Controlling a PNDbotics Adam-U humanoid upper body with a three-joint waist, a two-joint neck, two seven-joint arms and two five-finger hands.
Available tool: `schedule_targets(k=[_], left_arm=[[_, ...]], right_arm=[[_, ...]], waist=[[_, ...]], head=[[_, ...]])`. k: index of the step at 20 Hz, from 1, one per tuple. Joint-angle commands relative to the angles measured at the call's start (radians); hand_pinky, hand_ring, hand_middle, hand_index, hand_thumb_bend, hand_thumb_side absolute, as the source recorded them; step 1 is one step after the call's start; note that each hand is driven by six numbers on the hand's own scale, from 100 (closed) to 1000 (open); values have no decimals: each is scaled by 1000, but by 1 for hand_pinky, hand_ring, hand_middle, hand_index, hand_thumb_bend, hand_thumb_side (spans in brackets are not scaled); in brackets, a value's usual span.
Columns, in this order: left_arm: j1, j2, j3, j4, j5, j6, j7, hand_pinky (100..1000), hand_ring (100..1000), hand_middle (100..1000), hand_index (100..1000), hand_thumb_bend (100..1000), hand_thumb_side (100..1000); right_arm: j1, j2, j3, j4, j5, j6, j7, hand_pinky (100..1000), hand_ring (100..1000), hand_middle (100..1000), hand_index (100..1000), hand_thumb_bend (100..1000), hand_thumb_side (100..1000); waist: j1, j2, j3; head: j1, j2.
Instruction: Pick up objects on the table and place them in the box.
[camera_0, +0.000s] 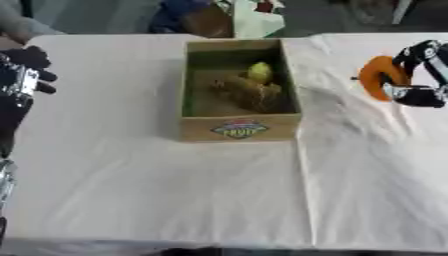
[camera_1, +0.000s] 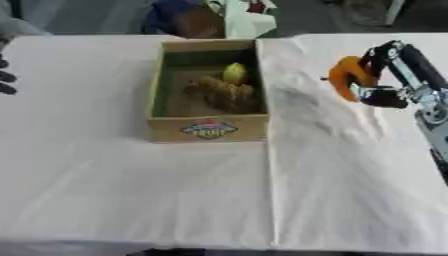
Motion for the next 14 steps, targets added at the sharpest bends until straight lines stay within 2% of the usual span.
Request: schedule_targets(k=[1,7,14], left_arm=[[-7,15,11,-12,4,-3,-3,544,584,587,680,348,670],[-3,11,4,-14,11,-5,-13,547,585,587,681,341,672],[-8,1,-4,-18,18,-7,-23,549,585,587,681,338,672]], right_arm=[[-48,-44,6,-81,-62,10,20,512,499,251,384,100,100],[-157,-5,64,-125,-103,1,90,519,504,256,386,100,100],[-274,125,104,-34,-59,-22,153,518,502,258,390,100,100]], waist=[[-2,-17,2],[2,-25,8],[13,-28,30]], head=[[-2,5],[-13,5],[-38,5]])
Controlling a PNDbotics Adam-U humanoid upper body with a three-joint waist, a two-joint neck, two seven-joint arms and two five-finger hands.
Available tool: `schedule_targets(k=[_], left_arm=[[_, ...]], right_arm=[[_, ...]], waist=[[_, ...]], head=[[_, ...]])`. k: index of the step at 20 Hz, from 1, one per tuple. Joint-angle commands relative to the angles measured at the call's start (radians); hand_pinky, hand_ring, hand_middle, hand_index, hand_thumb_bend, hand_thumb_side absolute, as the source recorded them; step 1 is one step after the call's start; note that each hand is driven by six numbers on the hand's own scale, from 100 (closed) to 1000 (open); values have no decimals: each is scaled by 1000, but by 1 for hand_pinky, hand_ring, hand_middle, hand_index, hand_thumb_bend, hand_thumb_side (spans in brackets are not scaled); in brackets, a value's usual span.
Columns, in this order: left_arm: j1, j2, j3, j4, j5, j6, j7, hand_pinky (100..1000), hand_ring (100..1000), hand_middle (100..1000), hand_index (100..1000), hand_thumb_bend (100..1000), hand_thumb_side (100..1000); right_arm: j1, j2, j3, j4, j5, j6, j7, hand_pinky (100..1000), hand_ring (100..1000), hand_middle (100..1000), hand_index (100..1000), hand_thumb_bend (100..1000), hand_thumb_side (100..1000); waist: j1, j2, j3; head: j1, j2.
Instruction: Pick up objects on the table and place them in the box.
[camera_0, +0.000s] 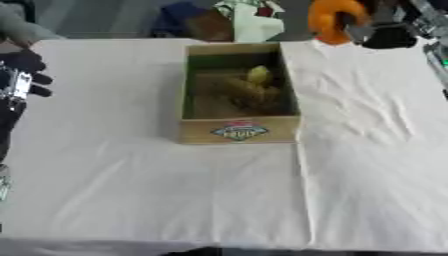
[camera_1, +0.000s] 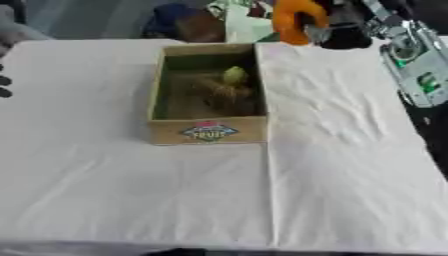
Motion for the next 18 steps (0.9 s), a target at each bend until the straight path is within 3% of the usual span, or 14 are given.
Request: schedule_targets(k=[1,9,15,18], left_arm=[[-11,9,-3,-19,8,-2,-7,548,585,587,681,337,672],[-24,-5,-16,-23,21,-3,-23,549,592,591,681,331,672],[-28,-11,-19,-25,24,-3,-29,550,594,592,682,329,673],[-28,-14,-19,-25,25,-3,-30,550,594,592,681,325,673]], right_arm=[[-54,50,2,44,31,-9,23,517,501,257,391,100,100],[-115,217,2,183,117,-23,55,514,499,257,393,100,100],[-123,284,7,248,198,-47,66,523,507,281,418,100,100],[-112,307,10,268,233,-50,76,538,523,337,480,100,100]], waist=[[5,-15,8],[18,-8,28],[20,-5,37],[20,-5,38]], head=[[-15,5],[-50,5],[-59,5],[-55,5]])
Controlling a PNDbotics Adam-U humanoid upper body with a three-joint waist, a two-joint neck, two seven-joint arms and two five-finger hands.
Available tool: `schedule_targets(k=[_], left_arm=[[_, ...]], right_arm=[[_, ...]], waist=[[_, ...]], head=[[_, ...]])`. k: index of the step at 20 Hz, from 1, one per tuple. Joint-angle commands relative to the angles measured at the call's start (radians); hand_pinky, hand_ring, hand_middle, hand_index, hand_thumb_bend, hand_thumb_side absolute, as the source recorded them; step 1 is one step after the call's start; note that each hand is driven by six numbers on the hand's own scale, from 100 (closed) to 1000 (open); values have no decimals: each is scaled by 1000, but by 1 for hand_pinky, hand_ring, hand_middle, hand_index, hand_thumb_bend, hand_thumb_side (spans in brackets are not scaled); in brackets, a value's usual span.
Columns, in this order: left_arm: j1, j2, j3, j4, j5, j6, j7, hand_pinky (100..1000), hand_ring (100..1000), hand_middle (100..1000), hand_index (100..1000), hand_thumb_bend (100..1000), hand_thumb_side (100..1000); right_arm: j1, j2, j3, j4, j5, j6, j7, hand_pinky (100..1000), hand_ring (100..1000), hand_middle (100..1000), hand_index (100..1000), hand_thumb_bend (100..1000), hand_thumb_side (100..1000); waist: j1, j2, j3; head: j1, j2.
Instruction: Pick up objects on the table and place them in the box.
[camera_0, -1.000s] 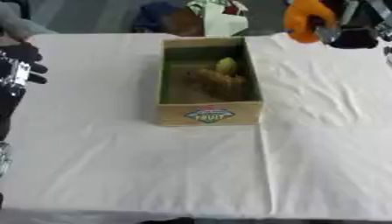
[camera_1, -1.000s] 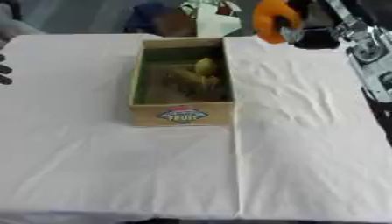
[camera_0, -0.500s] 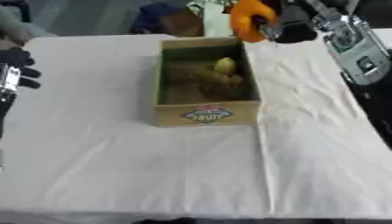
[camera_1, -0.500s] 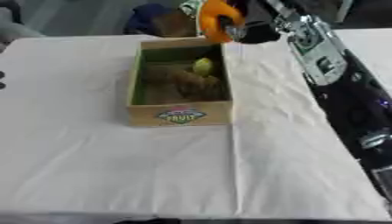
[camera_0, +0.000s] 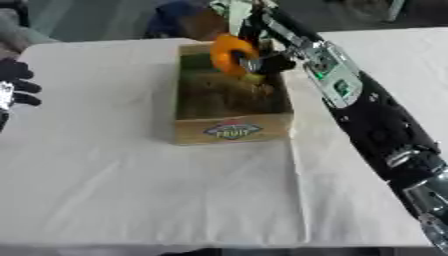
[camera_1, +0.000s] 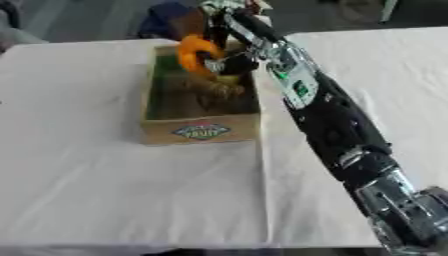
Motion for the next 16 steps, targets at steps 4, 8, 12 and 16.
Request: schedule_targets(k=[4,8,12,16], left_arm=[[-16,10,3,-24,8,-2,-4,550,594,592,681,324,674],[-13,9,4,-23,9,-2,-3,550,594,592,680,323,674],[-12,10,4,-21,8,-2,-4,550,595,592,680,322,674],[-10,9,6,-20,8,-2,-3,550,595,593,680,320,675]], right_arm=[[-6,24,5,21,82,-8,14,596,603,503,683,165,193],[2,26,5,21,114,-5,20,666,705,704,832,275,333],[10,20,5,9,117,1,-10,715,758,799,890,399,437],[19,13,9,-8,111,8,-38,730,773,825,910,498,494]], waist=[[2,-12,1],[1,-13,-1],[1,-13,-5],[1,-15,-10]], head=[[4,5],[4,5],[6,5],[10,5]])
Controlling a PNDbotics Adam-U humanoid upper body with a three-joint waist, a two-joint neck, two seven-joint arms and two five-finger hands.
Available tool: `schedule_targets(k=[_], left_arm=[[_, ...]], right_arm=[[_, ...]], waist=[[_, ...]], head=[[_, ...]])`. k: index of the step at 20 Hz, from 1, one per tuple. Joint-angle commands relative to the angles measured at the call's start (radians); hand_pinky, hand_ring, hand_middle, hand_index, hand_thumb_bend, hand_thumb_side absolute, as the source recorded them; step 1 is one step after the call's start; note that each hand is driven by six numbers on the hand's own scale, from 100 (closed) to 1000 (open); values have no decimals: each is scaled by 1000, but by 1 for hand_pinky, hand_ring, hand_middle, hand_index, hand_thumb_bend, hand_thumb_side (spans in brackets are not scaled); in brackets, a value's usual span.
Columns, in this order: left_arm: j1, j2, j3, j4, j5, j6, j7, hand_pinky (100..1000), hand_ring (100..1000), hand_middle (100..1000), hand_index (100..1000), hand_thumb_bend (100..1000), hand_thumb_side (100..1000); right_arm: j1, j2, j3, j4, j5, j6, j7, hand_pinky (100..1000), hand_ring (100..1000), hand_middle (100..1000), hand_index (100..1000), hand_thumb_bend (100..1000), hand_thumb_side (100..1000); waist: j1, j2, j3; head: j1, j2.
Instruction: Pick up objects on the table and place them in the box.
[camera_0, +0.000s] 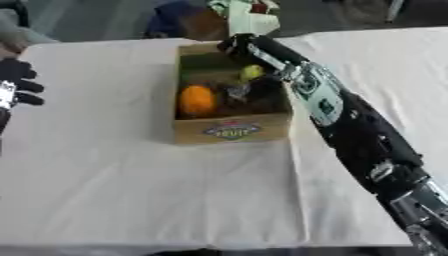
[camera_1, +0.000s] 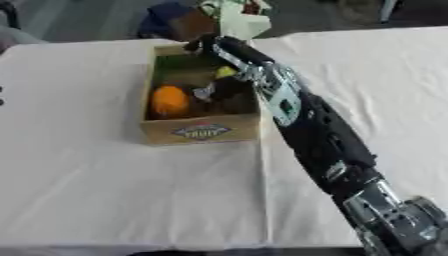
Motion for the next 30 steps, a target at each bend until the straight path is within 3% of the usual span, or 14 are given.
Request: schedule_targets(k=[1,4,7,10,16,20,26,30], left_arm=[[-10,10,6,-19,1,-2,-1,550,595,593,680,320,675],[-7,10,8,-19,0,-2,0,550,595,593,680,319,675],[-2,11,11,-17,-1,-2,3,550,595,592,679,317,675],[4,12,13,-14,-3,-3,4,549,595,592,679,315,675],[14,11,20,-7,-7,-4,11,548,593,590,677,324,674],[17,6,22,-5,-9,-6,13,548,593,590,676,331,673],[27,-2,24,-1,-11,-8,15,547,593,590,675,334,670],[32,-8,24,2,-12,-10,15,547,593,589,675,336,669]], right_arm=[[-14,-22,2,-39,-4,5,-24,730,773,826,912,507,502],[-3,-36,8,-72,-31,7,-33,732,772,822,914,525,524],[28,-71,11,-147,-104,14,-26,719,757,795,902,494,483],[84,-123,5,-259,-233,46,-14,675,703,728,871,352,375],[235,-235,-48,-526,-494,158,-15,640,663,688,855,248,301],[328,-279,-94,-655,-605,201,-19,632,651,673,846,188,265],[454,-309,-157,-763,-633,141,-42,629,648,664,834,159,214],[520,-304,-195,-780,-613,141,-63,625,640,652,833,139,222]], waist=[[1,-15,-2],[1,-16,-6],[-2,-17,-13],[-9,-19,-19],[-21,-18,-31],[-23,-14,-36],[-22,-6,-49],[-23,-2,-59]], head=[[6,5],[11,5],[20,5],[32,5],[54,5],[60,5],[66,5],[67,5]])
